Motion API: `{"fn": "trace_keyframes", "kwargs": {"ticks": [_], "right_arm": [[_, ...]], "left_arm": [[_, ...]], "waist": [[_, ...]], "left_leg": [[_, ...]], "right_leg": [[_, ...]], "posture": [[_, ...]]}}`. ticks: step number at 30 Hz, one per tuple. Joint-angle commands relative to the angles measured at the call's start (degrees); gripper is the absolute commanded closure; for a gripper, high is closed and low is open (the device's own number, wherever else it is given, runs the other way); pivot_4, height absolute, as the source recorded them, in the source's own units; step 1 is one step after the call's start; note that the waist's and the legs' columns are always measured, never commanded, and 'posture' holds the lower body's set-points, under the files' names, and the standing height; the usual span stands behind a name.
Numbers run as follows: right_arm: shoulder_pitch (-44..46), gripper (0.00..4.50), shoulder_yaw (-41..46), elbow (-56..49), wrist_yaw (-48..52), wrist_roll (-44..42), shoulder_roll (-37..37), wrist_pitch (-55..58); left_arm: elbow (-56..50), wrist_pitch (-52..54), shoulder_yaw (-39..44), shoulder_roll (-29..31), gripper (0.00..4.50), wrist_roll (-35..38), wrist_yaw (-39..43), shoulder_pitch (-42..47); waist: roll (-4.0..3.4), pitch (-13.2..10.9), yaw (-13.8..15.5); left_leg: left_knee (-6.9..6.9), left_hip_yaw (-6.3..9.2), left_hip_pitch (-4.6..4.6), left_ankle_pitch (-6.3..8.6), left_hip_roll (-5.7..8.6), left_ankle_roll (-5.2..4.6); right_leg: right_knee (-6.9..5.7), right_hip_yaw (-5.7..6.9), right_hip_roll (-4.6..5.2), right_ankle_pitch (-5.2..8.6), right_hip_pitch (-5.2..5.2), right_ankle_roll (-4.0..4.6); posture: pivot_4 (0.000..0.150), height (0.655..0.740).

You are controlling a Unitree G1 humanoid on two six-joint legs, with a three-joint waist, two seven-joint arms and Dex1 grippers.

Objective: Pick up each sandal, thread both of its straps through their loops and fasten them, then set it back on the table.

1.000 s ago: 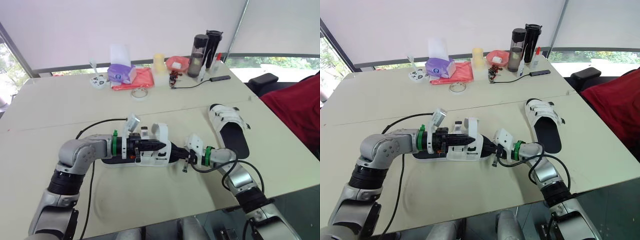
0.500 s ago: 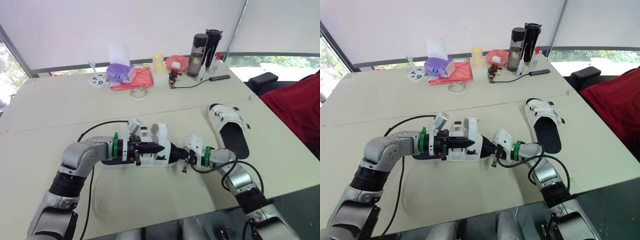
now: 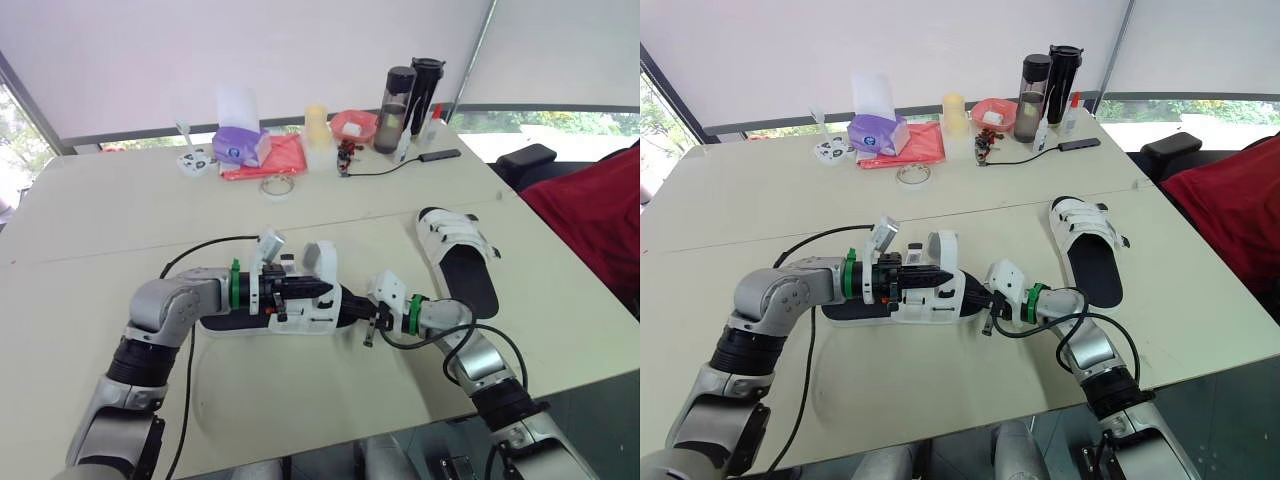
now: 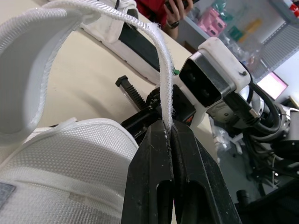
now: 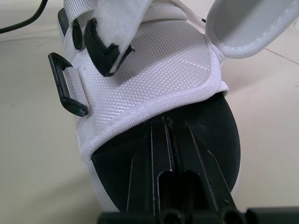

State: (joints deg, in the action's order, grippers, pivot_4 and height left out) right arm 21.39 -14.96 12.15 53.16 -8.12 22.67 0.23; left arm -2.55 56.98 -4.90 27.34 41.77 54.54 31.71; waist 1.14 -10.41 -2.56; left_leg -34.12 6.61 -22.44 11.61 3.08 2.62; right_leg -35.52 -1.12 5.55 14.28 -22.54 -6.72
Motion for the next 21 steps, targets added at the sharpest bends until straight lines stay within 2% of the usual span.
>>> {"fn": "trace_keyframes", "kwargs": {"ticks": [1,10,21], "right_arm": [[-1.3,4.50,-1.9,3.3,-0.9,3.1,-0.1,2.1],[-1.3,4.50,-2.0,3.2,-0.8,3.1,-0.2,2.1],[-1.8,4.50,-2.2,2.7,-1.0,3.2,-0.3,2.3]], "left_arm": [[-2.5,0.9,0.6,1.4,4.45,1.4,1.6,-0.6],[-3.1,-0.1,-0.7,1.8,4.45,-0.3,1.8,-2.0],[-6.7,2.6,-1.5,1.3,4.45,2.0,1.5,-3.3]], "waist": [[0.00,0.0,0.0],[0.00,0.0,0.0],[0.00,0.0,0.0]], "left_leg": [[0.01,0.00,0.00,0.00,-0.01,0.00],[0.02,0.00,0.00,0.00,-0.02,0.01],[0.06,0.00,0.00,0.01,-0.08,0.01]], "right_leg": [[0.00,0.00,0.00,-0.01,0.00,0.01],[0.05,0.00,0.00,-0.01,0.00,0.02],[0.12,0.00,0.01,0.00,0.00,0.00]], "posture": [[0.150,0.7400],[0.150,0.7400],[0.150,0.7400]]}}
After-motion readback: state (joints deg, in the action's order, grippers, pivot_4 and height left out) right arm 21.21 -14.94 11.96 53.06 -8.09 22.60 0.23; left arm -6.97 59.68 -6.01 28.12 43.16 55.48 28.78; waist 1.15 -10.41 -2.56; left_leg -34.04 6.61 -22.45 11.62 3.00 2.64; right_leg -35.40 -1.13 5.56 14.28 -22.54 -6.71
